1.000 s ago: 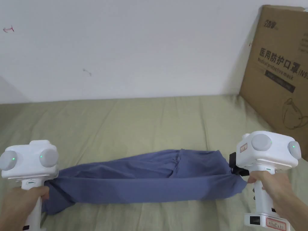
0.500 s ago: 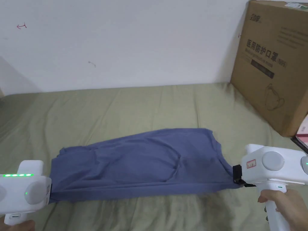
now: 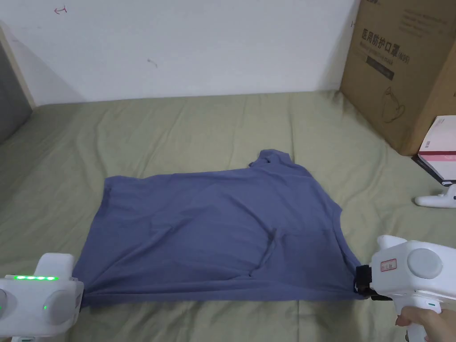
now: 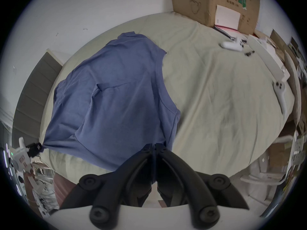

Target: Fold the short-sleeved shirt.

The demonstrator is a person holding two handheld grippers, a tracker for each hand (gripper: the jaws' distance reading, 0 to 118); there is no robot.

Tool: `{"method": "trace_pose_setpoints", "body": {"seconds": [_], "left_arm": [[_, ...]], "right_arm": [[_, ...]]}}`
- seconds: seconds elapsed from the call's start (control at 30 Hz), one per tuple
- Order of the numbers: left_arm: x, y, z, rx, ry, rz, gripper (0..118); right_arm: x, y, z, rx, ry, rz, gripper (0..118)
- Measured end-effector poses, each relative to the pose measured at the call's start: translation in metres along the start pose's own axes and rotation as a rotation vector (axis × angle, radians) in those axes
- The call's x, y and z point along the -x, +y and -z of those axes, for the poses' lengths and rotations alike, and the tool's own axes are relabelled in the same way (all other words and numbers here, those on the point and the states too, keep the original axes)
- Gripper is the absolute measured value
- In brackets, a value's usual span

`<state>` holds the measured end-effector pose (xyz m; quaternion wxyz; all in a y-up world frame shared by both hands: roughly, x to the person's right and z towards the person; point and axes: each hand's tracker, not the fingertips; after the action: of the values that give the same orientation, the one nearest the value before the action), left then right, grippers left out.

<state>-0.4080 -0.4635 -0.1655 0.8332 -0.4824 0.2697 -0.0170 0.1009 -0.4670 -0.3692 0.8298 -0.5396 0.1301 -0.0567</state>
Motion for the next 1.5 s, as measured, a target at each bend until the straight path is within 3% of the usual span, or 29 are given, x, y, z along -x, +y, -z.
{"method": "trace_pose_setpoints", "body": {"seconds": [0.07, 0.1, 0.13, 0.17, 0.2, 0.23, 0.4, 0.43, 0.47, 0.5, 0.53, 0.57, 0.63, 0.73, 0.77, 0.8, 0.83, 0.87, 0.9, 0.93, 1.13, 1.17, 1.2, 1.23, 1.5], "left_arm": [[0.001, -0.006, -0.001, -0.011, -0.007, -0.014, 19], [0.001, -0.004, 0.0, -0.01, -0.005, -0.019, 39], [0.002, -0.003, 0.0, 0.004, 0.011, -0.02, 66], [0.002, -0.002, -0.004, 0.007, 0.006, -0.025, 77], [0.005, -0.001, -0.008, -0.008, -0.018, -0.049, 83], [0.007, -0.001, -0.013, -0.032, -0.038, -0.079, 84], [0.011, -0.006, -0.039, -0.07, -0.135, -0.145, 82], [0.01, -0.012, -0.046, -0.077, -0.162, -0.159, 73], [0.011, -0.017, -0.049, -0.077, -0.192, -0.17, 54], [0.01, -0.023, -0.052, -0.069, -0.208, -0.19, 27], [0.009, -0.028, -0.053, -0.05, -0.206, -0.208, 0], [0.009, -0.035, -0.053, -0.048, -0.215, -0.229, 0], [0.011, -0.047, -0.053, -0.037, -0.238, -0.232, 0], [0.012, -0.057, -0.055, -0.044, -0.205, -0.227, 0], [0.015, -0.058, -0.052, -0.045, -0.188, -0.22, 4], [0.017, -0.058, -0.049, -0.043, -0.176, -0.224, 22], [0.017, -0.057, -0.048, -0.039, -0.159, -0.233, 57], [0.017, -0.056, -0.045, -0.036, -0.163, -0.232, 79], [0.018, -0.055, -0.039, -0.031, -0.171, -0.232, 91], [0.017, -0.054, -0.034, -0.031, -0.172, -0.233, 95], [0.012, -0.04, 0.008, 0.018, -0.146, -0.197, 91], [0.015, -0.04, 0.013, 0.025, -0.156, -0.212, 77], [0.018, -0.039, 0.017, 0.033, -0.167, -0.237, 45], [0.022, -0.038, 0.019, 0.03, -0.18, -0.244, 4], [0.021, -0.037, 0.014, 0.034, -0.194, -0.227, 3]], "right_arm": [[-0.001, -0.003, -0.001, -0.005, 0.006, 0.004, 3], [-0.001, -0.004, -0.001, -0.021, 0.007, 0.005, 4], [0.001, -0.002, -0.001, -0.032, 0.002, 0.002, 13], [0.003, -0.001, -0.002, -0.036, -0.004, -0.006, 30], [0.006, 0.001, -0.005, -0.045, -0.022, -0.023, 56], [0.01, 0.002, -0.008, -0.063, -0.044, -0.051, 89], [0.029, -0.006, -0.029, -0.117, 0.008, -0.181, 93], [0.033, -0.011, -0.032, -0.121, 0.015, -0.211, 91], [0.038, -0.018, -0.037, -0.134, 0.029, -0.234, 80], [0.042, -0.027, -0.039, -0.142, 0.037, -0.235, 58], [0.044, -0.033, -0.038, -0.135, 0.028, -0.221, 16], [0.044, -0.042, -0.035, -0.132, 0.035, -0.203, 0], [0.042, -0.057, -0.028, -0.103, 0.096, -0.162, 0], [0.044, -0.072, -0.025, -0.101, 0.056, -0.172, 0], [0.043, -0.075, -0.024, -0.093, 0.048, -0.186, 0], [0.042, -0.078, -0.024, -0.093, 0.046, -0.192, 0], [0.041, -0.079, -0.024, -0.092, 0.043, -0.19, 0], [0.039, -0.076, -0.023, -0.086, 0.042, -0.184, 0], [0.037, -0.076, -0.023, -0.084, 0.043, -0.173, 0], [0.036, -0.076, -0.023, -0.083, 0.045, -0.162, 0], [0.028, -0.073, -0.016, -0.057, 0.03, -0.143, 0], [0.027, -0.073, -0.015, -0.052, 0.027, -0.143, 0], [0.027, -0.074, -0.013, -0.045, 0.021, -0.141, 0], [0.027, -0.074, -0.011, -0.035, 0.019, -0.138, 0], [0.023, -0.069, -0.014, -0.08, 0.038, -0.107, 0]]}}
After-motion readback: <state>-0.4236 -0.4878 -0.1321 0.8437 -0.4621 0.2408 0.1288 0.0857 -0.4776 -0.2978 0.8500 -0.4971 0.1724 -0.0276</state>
